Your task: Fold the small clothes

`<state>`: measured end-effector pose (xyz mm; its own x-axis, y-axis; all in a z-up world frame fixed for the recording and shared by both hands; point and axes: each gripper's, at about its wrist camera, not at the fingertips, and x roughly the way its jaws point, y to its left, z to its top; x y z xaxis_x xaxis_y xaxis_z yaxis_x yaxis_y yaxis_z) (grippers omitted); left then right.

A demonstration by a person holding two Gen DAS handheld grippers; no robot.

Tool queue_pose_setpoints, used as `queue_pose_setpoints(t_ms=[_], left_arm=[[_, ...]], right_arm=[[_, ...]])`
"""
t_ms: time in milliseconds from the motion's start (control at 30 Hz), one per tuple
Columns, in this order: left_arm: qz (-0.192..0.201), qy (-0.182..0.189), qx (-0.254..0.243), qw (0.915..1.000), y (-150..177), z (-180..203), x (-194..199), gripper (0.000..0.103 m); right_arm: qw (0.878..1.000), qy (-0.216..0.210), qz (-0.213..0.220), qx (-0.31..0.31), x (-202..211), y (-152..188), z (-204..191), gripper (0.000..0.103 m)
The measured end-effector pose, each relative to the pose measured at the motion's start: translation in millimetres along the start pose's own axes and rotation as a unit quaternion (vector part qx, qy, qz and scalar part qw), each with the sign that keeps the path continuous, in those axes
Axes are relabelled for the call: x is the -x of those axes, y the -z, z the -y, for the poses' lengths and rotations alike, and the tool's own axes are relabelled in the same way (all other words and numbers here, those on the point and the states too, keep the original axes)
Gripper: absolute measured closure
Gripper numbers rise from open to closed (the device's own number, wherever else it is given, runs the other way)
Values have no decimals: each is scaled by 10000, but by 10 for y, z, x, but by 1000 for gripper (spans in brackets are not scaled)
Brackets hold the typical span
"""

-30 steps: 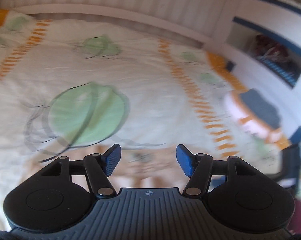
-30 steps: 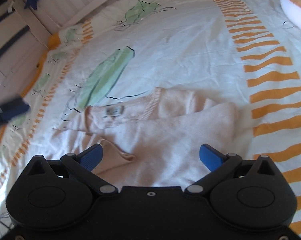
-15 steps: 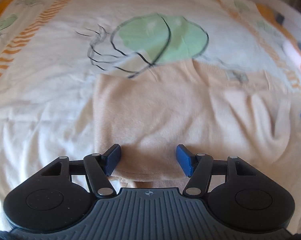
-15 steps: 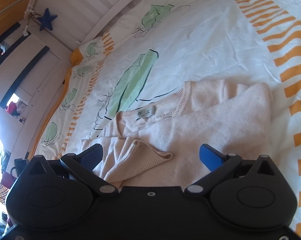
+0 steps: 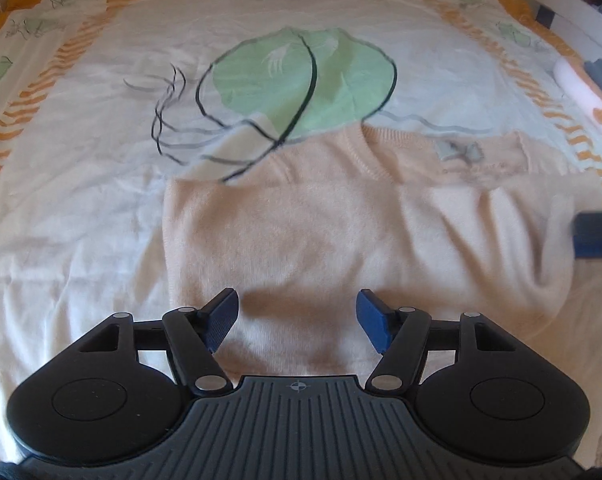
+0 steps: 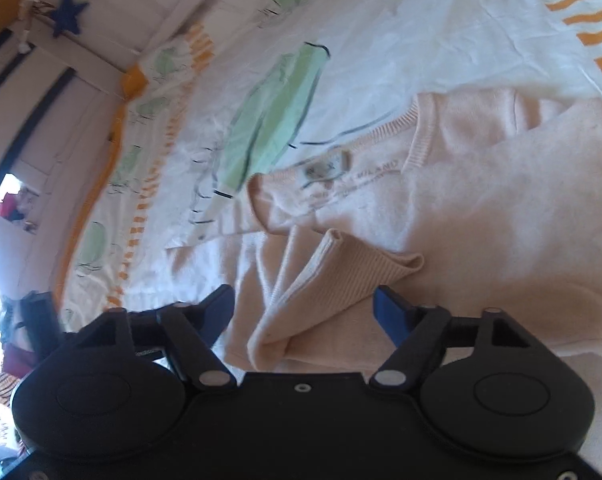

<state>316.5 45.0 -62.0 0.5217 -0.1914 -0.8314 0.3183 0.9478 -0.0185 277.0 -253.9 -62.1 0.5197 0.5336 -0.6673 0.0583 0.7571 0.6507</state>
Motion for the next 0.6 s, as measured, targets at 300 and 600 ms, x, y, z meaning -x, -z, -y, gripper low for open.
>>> queue_pose_setpoints(t_ms=[300,600], left_arm=[[860,123,903,9921,-193,-315,377,39],[1040,189,1352,9852,-216,-526,458,39]], right_arm=[[9978,313,232,543,40,26,-209,91],[9732,977,920,1866,697,207,-350,86]])
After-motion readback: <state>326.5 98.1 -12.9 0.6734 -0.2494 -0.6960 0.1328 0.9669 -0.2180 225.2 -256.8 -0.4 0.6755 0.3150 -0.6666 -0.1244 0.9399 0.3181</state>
